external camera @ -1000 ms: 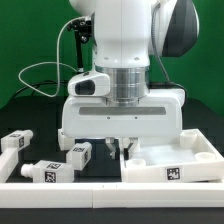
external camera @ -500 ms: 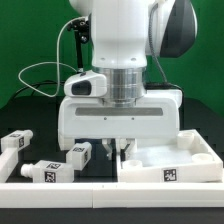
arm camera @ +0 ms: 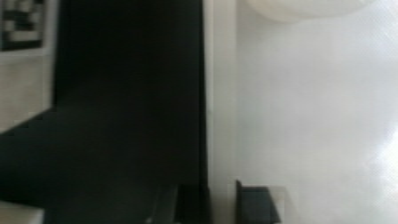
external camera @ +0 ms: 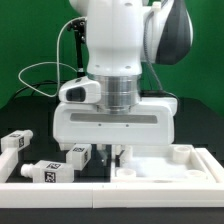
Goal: Assemble one leg
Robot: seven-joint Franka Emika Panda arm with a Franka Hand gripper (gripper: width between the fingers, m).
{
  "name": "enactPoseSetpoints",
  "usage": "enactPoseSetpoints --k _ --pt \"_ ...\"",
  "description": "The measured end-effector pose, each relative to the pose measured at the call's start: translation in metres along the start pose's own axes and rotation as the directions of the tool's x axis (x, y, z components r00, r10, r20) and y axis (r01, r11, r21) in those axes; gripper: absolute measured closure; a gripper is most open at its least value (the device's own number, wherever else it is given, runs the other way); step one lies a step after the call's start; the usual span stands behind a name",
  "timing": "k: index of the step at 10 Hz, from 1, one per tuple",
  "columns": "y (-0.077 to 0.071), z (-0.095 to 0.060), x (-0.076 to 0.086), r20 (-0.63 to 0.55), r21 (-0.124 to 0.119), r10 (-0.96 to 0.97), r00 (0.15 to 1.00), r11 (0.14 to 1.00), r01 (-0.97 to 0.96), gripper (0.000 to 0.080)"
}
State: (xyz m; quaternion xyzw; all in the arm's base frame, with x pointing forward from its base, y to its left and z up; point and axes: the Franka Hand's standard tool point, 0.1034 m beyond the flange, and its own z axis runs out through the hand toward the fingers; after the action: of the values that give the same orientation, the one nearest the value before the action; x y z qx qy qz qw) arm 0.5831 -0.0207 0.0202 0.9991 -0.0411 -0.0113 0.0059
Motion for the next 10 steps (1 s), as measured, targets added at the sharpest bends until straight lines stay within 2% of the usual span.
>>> enactPoseSetpoints --k 2,5,6,7,8,9,10 --pt "0.000 0.001 0.008 -0.011 -0.004 -0.002 1.000 1.000 0.002 0.0742" --pt "0.000 0.000 0.008 -0.014 -0.004 -0.006 1.000 1.000 0.006 0.0742" --pt "0.000 0.001 0.008 -0.013 -0.004 -0.005 1.000 1.000 0.005 0.0646" --pt "0.000 0.001 0.008 -0.013 -0.004 -0.006 1.000 1.000 0.005 0.0646" --pt "0.000 -0.001 0.007 -0.012 -0.003 -0.011 1.000 1.000 0.011 0.0462" --pt "0.000 -0.013 0.002 -0.005 0.004 -0.022 1.000 1.000 0.022 0.0279" --pt "0.002 -0.028 -0.009 0.010 0.013 -0.052 0.999 0.999 0.052 0.0279"
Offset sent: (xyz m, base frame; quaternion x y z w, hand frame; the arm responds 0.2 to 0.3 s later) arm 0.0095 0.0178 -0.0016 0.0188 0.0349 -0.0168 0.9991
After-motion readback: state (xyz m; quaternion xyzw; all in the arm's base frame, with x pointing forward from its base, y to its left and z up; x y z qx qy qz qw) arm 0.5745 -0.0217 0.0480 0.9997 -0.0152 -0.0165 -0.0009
